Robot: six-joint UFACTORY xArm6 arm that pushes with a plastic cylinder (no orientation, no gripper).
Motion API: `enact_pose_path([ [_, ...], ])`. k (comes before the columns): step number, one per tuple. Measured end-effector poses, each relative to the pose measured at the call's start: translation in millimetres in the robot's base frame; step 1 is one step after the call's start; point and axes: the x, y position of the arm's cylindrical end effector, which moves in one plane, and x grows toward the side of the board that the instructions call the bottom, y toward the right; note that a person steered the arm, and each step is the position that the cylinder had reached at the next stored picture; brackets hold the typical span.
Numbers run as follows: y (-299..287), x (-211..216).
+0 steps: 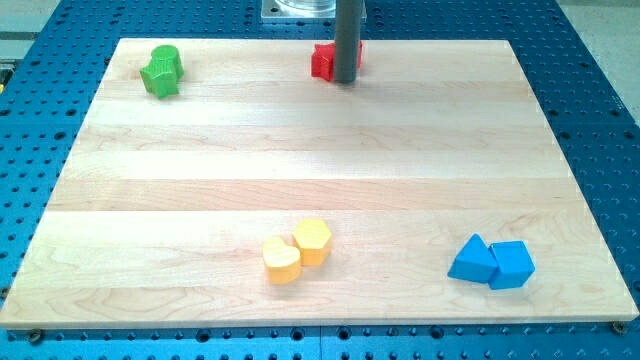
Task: Push the red blocks slightly to the left
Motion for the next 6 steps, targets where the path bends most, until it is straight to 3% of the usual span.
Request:
enact_pose_path([
  [1,68.9,-21.9],
  [2,72.6,-86.6],
  [4,25.9,-51.6],
  [6,21.9,-34.8],
])
